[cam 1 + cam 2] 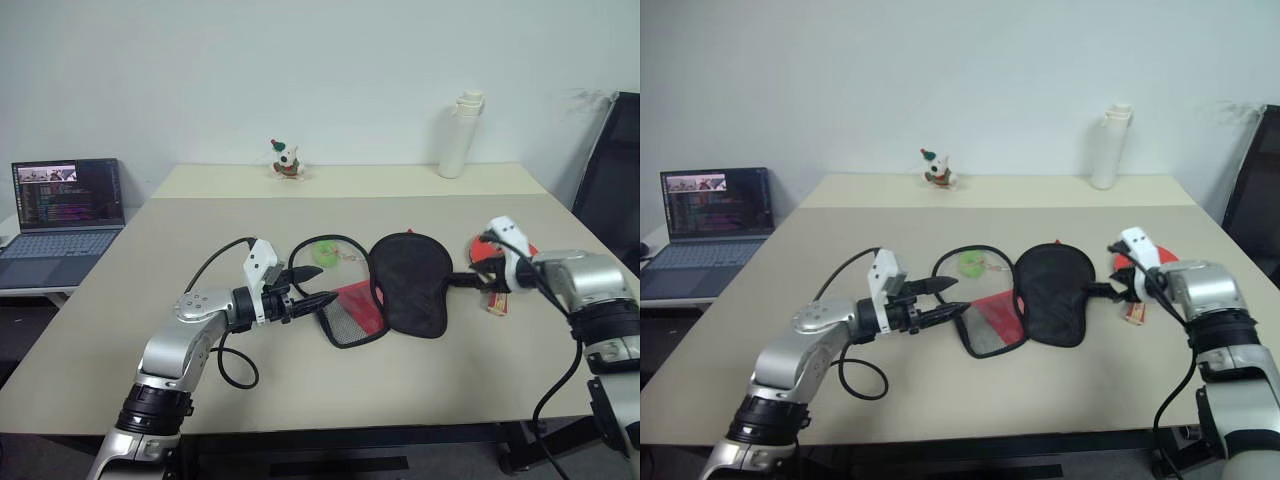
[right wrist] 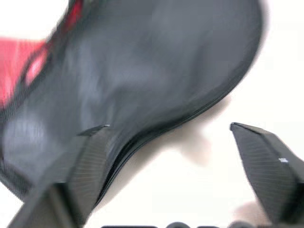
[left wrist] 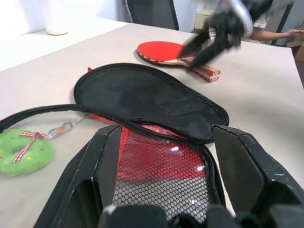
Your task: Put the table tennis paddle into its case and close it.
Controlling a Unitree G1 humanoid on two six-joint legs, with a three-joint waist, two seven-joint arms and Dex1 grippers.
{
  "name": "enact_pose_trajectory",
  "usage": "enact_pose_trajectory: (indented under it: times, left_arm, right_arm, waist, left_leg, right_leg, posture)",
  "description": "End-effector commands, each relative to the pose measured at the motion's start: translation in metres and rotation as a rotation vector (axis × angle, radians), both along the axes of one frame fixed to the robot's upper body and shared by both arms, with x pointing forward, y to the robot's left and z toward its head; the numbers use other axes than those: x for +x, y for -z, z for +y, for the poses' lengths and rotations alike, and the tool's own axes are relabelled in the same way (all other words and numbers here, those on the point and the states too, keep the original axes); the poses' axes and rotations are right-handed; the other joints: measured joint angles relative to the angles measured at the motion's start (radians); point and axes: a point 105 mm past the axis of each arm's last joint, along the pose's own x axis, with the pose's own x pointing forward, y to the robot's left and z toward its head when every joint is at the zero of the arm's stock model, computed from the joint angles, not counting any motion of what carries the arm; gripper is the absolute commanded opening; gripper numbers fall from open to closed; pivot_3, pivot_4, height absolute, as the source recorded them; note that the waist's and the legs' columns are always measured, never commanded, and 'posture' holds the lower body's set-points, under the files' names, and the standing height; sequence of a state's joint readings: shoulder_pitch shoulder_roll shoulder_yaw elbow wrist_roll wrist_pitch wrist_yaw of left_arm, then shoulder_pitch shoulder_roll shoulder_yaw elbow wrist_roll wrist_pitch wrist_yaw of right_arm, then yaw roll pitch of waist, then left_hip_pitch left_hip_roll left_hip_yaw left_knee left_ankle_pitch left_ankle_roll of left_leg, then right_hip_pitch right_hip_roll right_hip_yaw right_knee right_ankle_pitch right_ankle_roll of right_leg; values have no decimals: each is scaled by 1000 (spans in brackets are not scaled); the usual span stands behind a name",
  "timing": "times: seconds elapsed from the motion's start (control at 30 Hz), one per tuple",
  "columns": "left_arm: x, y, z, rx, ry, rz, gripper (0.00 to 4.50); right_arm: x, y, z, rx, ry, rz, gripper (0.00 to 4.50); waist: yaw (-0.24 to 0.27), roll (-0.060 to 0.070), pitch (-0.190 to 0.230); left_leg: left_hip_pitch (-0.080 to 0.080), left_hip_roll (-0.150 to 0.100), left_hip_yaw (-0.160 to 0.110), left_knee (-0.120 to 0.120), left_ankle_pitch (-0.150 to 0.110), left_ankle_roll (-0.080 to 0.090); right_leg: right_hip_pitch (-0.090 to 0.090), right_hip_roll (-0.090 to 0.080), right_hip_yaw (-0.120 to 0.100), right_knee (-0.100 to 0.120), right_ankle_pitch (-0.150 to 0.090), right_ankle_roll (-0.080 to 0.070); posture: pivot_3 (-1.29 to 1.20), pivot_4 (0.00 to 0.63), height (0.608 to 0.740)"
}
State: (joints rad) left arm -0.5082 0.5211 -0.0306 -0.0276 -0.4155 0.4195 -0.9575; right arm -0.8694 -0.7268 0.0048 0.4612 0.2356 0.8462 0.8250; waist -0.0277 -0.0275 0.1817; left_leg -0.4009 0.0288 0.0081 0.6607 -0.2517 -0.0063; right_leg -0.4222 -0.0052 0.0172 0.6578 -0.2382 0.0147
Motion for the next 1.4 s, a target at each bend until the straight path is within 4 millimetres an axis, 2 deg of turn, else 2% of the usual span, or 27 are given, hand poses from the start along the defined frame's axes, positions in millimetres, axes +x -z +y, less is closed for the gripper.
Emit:
enact_pose_trajectory:
  times: [0.03, 0.1, 0.13, 0.27, 0.37, 0.5, 0.83, 1.07, 1.17, 1.4]
  left_arm:
    - [0, -12, 0, -5, 19, -54, 3276]
    - [2, -12, 0, 4, 24, -56, 3276]
    - [3, -12, -1, 6, 29, -57, 3276]
    - [6, -12, -4, 12, 45, -60, 3276]
    - [9, -13, -7, 28, 65, -65, 3276]
    - [14, -17, -9, 31, 71, -74, 3276]
    - [13, -15, -3, 36, 45, -77, 3276]
    - [12, -14, 0, 38, 32, -76, 3276]
    - [11, -14, 0, 39, 30, -76, 3276]
    - [10, -14, 1, 42, 25, -75, 3276]
  right_arm:
    - [-8, -15, -24, 29, 182, -97, 4480]
    - [-13, -8, -45, 6, 386, -134, 4480]
    - [-16, -3, -49, 34, 474, -138, 4480]
    - [-23, 11, -43, 102, 606, -131, 4480]
    - [-19, 24, -32, 145, 698, -138, 4480]
    - [-8, 36, -24, 144, 734, -131, 4480]
    - [14, 57, -39, 64, 787, -112, 4480]
    - [24, 64, -40, 22, 783, -104, 4480]
    - [25, 70, -40, 22, 791, -80, 3904]
    - [23, 73, -46, 56, 845, -71, 1577]
  waist:
    - [1, 0, 0]
    - [2, 0, 0]
    - [2, 0, 0]
    - [-5, 3, 1]
    - [-6, 3, 1]
    - [-4, 3, 2]
    - [-5, 3, 2]
    - [-9, 3, 1]
    - [-9, 2, 1]
    - [-9, 0, 0]
  left_leg:
    - [0, 0, 0, 0, 0, 0]
    - [0, 0, 0, 0, 0, 0]
    - [0, 1, 0, 0, 0, 0]
    - [1, 0, 1, 1, 0, 0]
    - [2, 0, 2, 1, 0, 0]
    - [2, 0, 2, 1, 0, 0]
    - [1, 0, 4, 0, 0, 0]
    - [3, 0, 4, 2, 0, 0]
    - [5, 0, 6, 3, 0, 0]
    - [7, 0, 13, 3, 0, 0]
  right_leg:
    - [0, 0, 0, 0, 0, 0]
    - [0, 0, 0, 0, 0, 0]
    - [0, 0, 0, 1, 0, 0]
    - [-1, 0, 1, 4, 0, 0]
    - [-1, 1, 2, 5, 0, 0]
    - [-1, 2, 1, 4, 0, 0]
    - [-1, 1, 2, 2, 0, 0]
    - [1, 1, 4, 3, 2, 2]
    - [2, 1, 6, 2, 5, 4]
    - [2, 1, 18, 2, 6, 7]
  posture:
    - [0, 150, 740]
    - [0, 150, 740]
    - [0, 150, 740]
    - [0, 150, 740]
    - [0, 150, 740]
    - [0, 150, 740]
    - [0, 150, 740]
    - [0, 150, 740]
    - [0, 150, 740]
    - [0, 150, 740]
